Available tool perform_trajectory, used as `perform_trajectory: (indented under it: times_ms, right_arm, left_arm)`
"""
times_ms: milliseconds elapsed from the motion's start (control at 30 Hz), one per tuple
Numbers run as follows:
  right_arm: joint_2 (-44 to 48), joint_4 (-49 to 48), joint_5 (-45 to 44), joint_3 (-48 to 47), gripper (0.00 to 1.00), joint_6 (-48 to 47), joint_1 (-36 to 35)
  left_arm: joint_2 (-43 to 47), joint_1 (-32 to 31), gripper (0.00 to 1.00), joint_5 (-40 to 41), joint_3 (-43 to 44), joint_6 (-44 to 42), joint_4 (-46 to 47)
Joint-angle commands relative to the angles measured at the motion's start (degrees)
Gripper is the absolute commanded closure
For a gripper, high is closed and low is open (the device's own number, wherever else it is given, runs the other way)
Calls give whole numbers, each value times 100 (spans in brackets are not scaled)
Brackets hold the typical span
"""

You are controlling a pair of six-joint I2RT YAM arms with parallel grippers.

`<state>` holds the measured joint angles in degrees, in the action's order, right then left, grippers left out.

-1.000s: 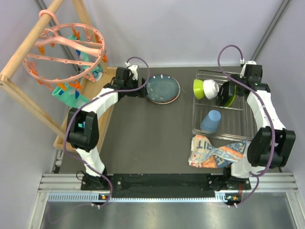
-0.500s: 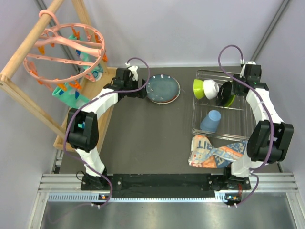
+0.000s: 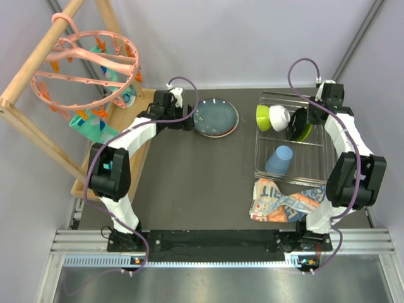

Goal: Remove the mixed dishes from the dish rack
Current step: Pick up the plate from the dish rack.

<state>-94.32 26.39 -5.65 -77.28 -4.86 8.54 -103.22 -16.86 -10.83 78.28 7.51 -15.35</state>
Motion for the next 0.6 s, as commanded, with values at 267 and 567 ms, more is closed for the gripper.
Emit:
perform_trajectory:
  times_ms: [267, 567]
  right_arm:
    - [-113, -117, 292, -323, 80, 161, 69]
    - [-25, 15, 126, -385, 89, 205, -1]
  left_arm:
    - [223, 25, 1, -7, -76, -21, 331]
    - [206, 25, 1, -33, -85, -21, 340]
